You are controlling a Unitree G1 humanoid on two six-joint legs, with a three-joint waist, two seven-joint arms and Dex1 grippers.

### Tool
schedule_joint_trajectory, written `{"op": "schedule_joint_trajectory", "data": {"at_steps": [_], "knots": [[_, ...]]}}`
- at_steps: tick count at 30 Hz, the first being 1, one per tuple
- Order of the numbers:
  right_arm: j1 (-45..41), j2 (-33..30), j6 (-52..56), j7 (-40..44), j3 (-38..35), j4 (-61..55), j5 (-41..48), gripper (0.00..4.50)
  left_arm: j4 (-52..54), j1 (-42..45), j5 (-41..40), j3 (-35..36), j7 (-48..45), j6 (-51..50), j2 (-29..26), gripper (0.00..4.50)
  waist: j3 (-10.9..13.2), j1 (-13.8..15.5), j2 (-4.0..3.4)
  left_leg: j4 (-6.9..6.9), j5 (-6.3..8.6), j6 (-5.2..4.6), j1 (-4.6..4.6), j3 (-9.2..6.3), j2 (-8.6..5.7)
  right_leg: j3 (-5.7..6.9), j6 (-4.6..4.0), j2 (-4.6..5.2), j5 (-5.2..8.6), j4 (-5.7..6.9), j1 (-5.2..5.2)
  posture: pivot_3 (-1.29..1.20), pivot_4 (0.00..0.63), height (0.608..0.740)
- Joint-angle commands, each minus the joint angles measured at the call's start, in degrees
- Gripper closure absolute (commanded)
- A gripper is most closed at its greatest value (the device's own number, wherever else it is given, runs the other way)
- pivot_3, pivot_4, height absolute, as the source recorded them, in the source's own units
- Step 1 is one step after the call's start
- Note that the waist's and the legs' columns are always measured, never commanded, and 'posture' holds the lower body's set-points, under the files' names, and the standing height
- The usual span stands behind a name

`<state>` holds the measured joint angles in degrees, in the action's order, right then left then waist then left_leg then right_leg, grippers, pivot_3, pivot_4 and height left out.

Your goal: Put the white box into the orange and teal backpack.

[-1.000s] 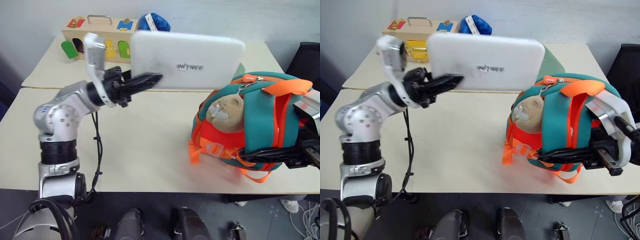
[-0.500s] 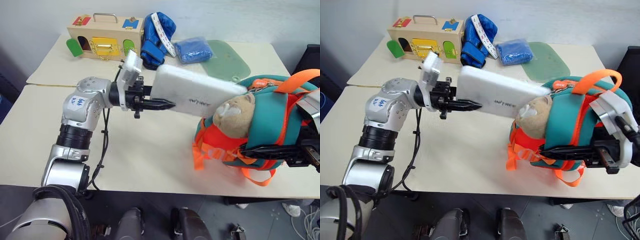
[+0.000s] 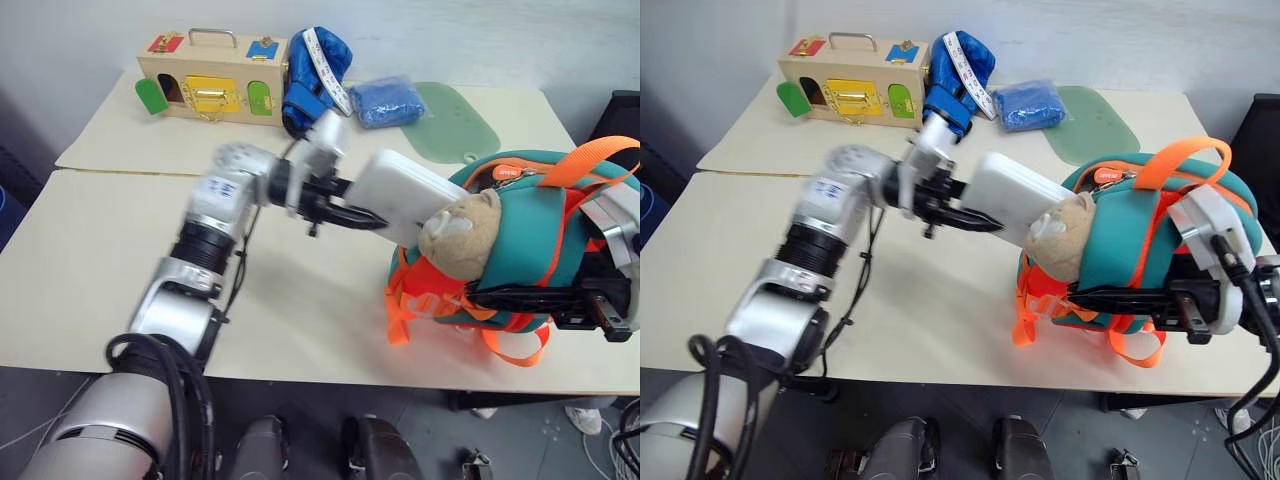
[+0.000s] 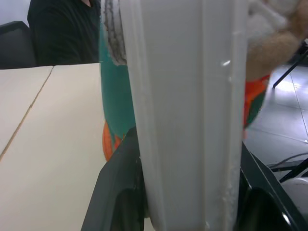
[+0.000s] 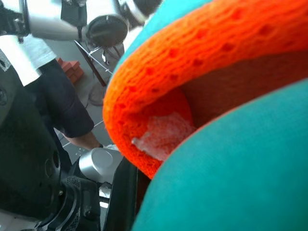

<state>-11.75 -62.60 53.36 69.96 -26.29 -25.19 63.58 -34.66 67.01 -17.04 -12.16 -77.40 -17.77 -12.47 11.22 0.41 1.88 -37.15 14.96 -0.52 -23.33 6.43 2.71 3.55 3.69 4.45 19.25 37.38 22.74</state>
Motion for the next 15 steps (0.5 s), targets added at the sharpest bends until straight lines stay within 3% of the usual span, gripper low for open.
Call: {"op": "schedule_joint_trajectory", "data": {"at_steps": [1,3,7,13,15], "knots": [[-0.6,0.9,-1.7,-1.5,-0.4,-1.4,0.5,4.48,0.7,-0.4,1.2,-1.3,4.8,-0.4,6.0,3.02,0.0,0.1,0.0,-0.05,0.02,-0.03,-0.02,0.01,0.0,-0.01,0.01,0.01,0.0,0.01,0.0,0.0,0.15,0.74],[-0.5,1.4,-2.0,-2.3,-0.3,-1.5,0.4,4.48,-1.1,-0.2,2.0,-0.8,8.1,-1.2,9.0,3.02,0.0,0.1,0.0,-0.08,0.04,-0.06,-0.03,0.01,-0.01,-0.01,0.04,0.01,-0.02,0.0,0.0,0.0,0.15,0.74],[1.4,2.6,-2.2,-4.0,-0.7,-2.7,0.5,4.5,-2.5,0.2,1.1,1.5,11.8,-3.6,12.1,1.75,0.0,-0.3,0.0,-0.03,0.04,-0.07,0.02,0.01,0.02,0.0,0.04,-0.01,-0.02,0.02,0.0,0.0,0.15,0.74],[5.7,4.0,-3.3,-5.3,-1.4,-4.4,0.4,4.5,7.8,-4.0,-1.1,2.8,7.9,-10.3,5.0,0.02,0.0,-0.7,-0.03,0.06,-0.02,0.03,0.06,0.0,0.05,0.0,0.03,-0.05,-0.02,0.04,0.0,0.0,0.15,0.74],[6.3,4.2,-3.6,-5.6,-1.4,-4.5,0.2,4.5,12.0,-5.8,-1.5,3.3,7.7,-11.5,2.1,0.02,0.0,-0.7,-0.04,0.06,-0.07,0.13,0.08,0.0,0.06,0.0,0.03,-0.06,-0.02,0.06,0.0,0.0,0.15,0.74]]}}
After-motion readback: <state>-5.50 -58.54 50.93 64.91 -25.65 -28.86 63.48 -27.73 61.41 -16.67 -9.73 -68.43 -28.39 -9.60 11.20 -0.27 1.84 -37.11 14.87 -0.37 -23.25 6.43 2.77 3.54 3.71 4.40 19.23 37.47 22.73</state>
